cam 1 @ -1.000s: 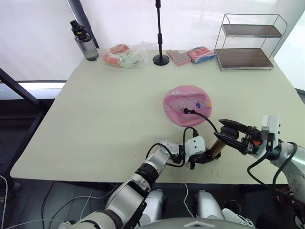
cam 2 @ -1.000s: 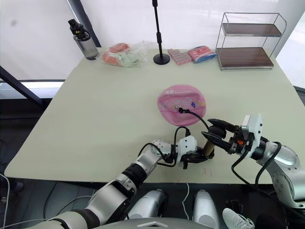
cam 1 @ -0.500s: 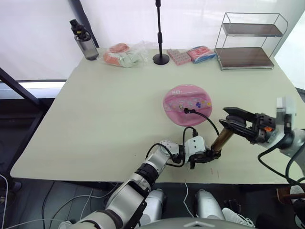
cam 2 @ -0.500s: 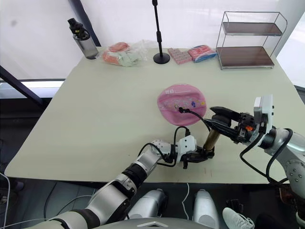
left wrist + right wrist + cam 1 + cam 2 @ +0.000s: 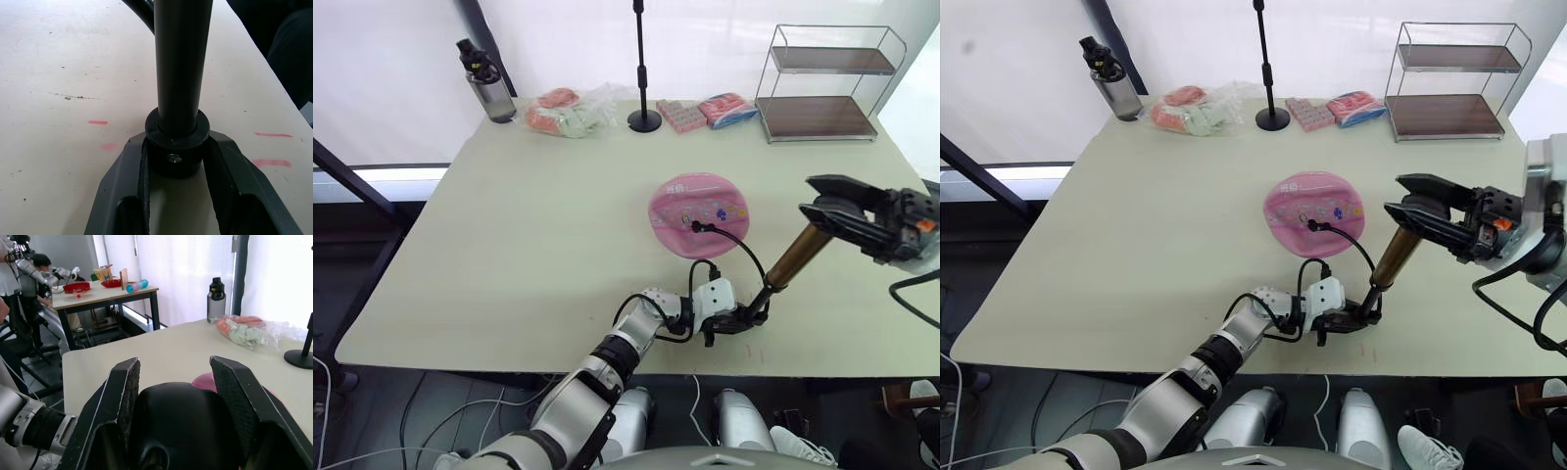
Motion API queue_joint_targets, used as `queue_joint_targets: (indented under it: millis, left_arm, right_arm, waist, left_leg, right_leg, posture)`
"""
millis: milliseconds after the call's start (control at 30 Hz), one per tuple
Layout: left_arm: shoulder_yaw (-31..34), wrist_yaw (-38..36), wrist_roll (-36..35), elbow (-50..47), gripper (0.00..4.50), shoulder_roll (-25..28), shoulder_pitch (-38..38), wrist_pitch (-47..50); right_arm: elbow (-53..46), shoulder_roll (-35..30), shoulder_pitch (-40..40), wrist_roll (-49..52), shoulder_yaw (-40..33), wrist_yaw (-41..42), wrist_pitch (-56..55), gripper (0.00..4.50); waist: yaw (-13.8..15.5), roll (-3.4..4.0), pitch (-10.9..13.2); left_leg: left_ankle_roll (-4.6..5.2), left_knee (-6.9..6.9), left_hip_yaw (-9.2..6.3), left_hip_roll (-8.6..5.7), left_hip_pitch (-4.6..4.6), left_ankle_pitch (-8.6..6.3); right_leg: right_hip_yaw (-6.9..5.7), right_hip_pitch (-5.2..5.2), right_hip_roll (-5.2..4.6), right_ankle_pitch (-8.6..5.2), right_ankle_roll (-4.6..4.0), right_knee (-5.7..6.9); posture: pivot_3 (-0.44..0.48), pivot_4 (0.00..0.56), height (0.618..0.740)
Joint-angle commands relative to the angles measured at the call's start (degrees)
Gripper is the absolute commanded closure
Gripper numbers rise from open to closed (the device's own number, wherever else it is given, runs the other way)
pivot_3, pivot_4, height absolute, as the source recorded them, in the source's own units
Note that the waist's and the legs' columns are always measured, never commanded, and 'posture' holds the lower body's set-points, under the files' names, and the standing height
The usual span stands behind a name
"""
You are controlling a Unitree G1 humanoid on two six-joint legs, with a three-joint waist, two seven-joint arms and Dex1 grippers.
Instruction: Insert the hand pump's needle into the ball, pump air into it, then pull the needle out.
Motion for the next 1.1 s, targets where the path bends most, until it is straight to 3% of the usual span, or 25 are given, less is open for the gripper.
queue_joint_targets:
  millis: [33,400,600,933,1100]
  left_arm:
    - [-0.58,0.61,1.98,3.45,3.41,1.24,1.0,1.22]
    - [-0.4,0.73,2.12,3.54,3.41,1.28,0.97,0.99]
    - [-0.49,1.81,2.83,4.2,3.41,1.19,0.78,-1.66]
    - [-0.07,6.47,4.6,9.98,3.41,0.13,-1.63,-6.36]
    - [-0.24,5.44,4.7,11.19,3.41,0.02,-1.26,-6.65]
  right_arm:
    - [-0.85,-1.94,-3.26,2.52,-4.83,-0.72,-0.74,2.59]
    - [0.6,-5.35,-8.15,9.92,-5.66,-3.73,4.8,2.59]
    - [0.03,-5.87,-8.07,12.27,-6.08,-4.26,6.96,2.59]
    - [-8.05,-1.09,-1.91,5.4,-2.83,-2.94,2.42,2.59]
    - [-11.45,2.21,4.51,-4.14,1.49,-0.12,-3.25,2.59]
  waist:
    - [-0.01,0.0,0.0]
    - [0.02,0.01,0.04]
    - [0.06,0.04,0.04]
    - [0.32,0.07,0.01]
    - [0.21,0.02,-0.05]
  left_leg:
    - [0.0,0.0,0.0,0.0,0.0,0.0]
    - [0.0,0.0,-0.01,0.0,-0.07,0.0]
    - [-0.03,0.06,-0.02,-0.01,-0.66,0.03]
    - [-0.06,0.09,0.02,-0.02,-0.69,0.05]
    - [-0.04,0.11,0.1,-0.01,-0.33,0.11]
  right_leg:
    - [0.0,0.0,0.0,0.0,0.0,0.0]
    - [-0.01,-0.07,-0.01,0.0,0.0,0.0]
    - [0.0,-0.67,-0.02,0.02,-0.03,0.09]
    - [0.03,-0.75,-0.02,0.04,-0.02,0.22]
    - [0.08,-0.44,0.0,0.02,0.01,0.23]
  posture:
    - [0.0,0.15,0.736]
    - [0.0,0.15,0.736]
    - [0.0,0.15,0.736]
    - [0.0,0.15,0.736]
    - [0.0,0.15,0.736]
